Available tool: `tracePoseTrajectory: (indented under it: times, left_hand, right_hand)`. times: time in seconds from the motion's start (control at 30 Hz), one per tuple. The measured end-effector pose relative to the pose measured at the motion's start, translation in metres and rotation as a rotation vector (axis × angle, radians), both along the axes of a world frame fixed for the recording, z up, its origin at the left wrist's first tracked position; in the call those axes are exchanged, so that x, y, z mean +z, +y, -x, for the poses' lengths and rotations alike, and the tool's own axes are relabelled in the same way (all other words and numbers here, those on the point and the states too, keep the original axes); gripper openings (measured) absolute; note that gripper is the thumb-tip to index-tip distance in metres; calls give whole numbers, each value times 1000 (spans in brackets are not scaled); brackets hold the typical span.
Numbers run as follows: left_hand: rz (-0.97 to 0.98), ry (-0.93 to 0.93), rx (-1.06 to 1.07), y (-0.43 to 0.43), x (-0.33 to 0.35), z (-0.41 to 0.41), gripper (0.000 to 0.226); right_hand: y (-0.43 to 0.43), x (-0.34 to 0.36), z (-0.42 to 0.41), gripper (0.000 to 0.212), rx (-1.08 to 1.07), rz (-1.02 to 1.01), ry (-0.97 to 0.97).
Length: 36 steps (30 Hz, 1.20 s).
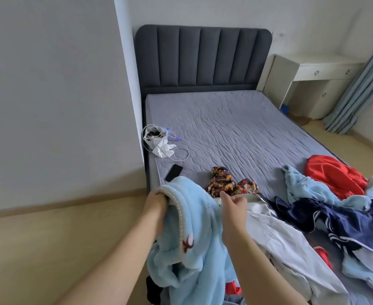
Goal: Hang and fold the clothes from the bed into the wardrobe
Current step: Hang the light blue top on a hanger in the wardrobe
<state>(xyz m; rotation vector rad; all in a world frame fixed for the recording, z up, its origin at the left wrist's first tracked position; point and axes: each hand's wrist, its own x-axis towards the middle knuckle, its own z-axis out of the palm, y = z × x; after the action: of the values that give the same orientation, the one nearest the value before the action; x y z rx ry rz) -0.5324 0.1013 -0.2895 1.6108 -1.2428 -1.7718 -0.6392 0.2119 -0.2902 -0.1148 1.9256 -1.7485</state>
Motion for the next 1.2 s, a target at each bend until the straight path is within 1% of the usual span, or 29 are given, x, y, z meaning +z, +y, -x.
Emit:
tracePoseTrajectory:
  times: [0.03,0.07,0.13,0.17,0.2,0.23,0.33,0.37,0.43,0.5,0.53,0.57,0.6,0.63,0.7,0.73,0.77,0.8,0.83,0.87,0.9,0.93,0.97,1.0,1.03,1.1,1.13,1.2]
  left_hand:
    - [-26,-9,13,-1,-1,0,34]
    - [-28,-14,20,-3,1,0,34]
    - [-56,22,-35,-1,3,-1,33]
    - [-88,36,-79,1,3,-1,32]
    - [-129,49,-131,3,7,-1,31]
    - [-154,72,-173,4,11,-1,31]
    - [-173,127,-308,-4,15,-7,30]
    - [-152,127,-357,-7,17,-12,29]
    - [-108,135,-456,-12,20,-20,29]
    - [-64,162,-483,-13,21,-24,20]
    - [0,136,-474,-13,20,-24,12]
    - [84,73,-468,-11,18,-25,6]
    - [161,17,-469,-9,12,-27,13]
    - [211,-10,-496,-6,5,-28,28]
    - [199,-36,-603,2,-8,-33,63]
    - [178,-63,-658,6,-15,-34,70]
    - [180,-95,-694,9,-23,-34,63]
    - [195,-135,-684,11,-30,-34,44]
    - [212,-173,-622,12,-33,-33,24]
    - [188,-183,-510,11,-35,-33,17]
    - [113,-145,-375,9,-37,-33,15]
    - [10,-92,-251,6,-35,-33,16]
    - [-92,-26,-161,3,-31,-35,21]
    - [-179,34,-116,1,-24,-38,29]
    - [-246,99,-94,0,-19,-40,37]
    - [-299,228,-38,1,-5,-44,44]
    - [-304,271,-18,4,2,-48,44]
    - [-320,383,-31,9,15,-58,37]
  right_hand:
    - [1,4,-4,20,71,70,8]
    - [1,8,-9,19,203,126,-10]
    - [1,12,-18,38,547,128,-34]
    - [1,11,-23,48,669,105,-49]
    - [1,10,-26,55,726,79,-68]
    - [2,7,-26,54,732,69,-70]
    - [7,4,-16,18,624,76,-64]
    - [8,3,-13,14,588,88,-108]
    - [10,-1,-10,16,519,111,-193]
    - [9,-5,-8,18,436,115,-237]
    - [9,-5,-7,21,389,121,-279]
    - [9,-5,-7,24,350,135,-336]
    - [9,-4,-7,27,322,157,-398]
    - [9,-3,-7,30,304,176,-451]
    - [8,-2,-7,33,293,201,-510]
    - [7,-1,-7,33,296,212,-522]
    - [5,0,-8,32,301,220,-518]
    - [4,0,-10,30,309,231,-496]
    - [2,-1,-11,25,319,244,-452]
    - [1,-2,-12,19,330,249,-388]
    - [1,-5,-14,12,351,232,-310]
    - [2,-10,-17,9,381,185,-231]
    - [5,-16,-20,18,416,108,-163]
    - [8,-21,-24,30,461,25,-122]
    - [11,-28,-27,43,505,-40,-130]
    - [15,-41,-36,63,580,-162,-181]
    - [14,-46,-39,65,602,-242,-155]
    - [7,-50,-44,56,630,-371,-43]
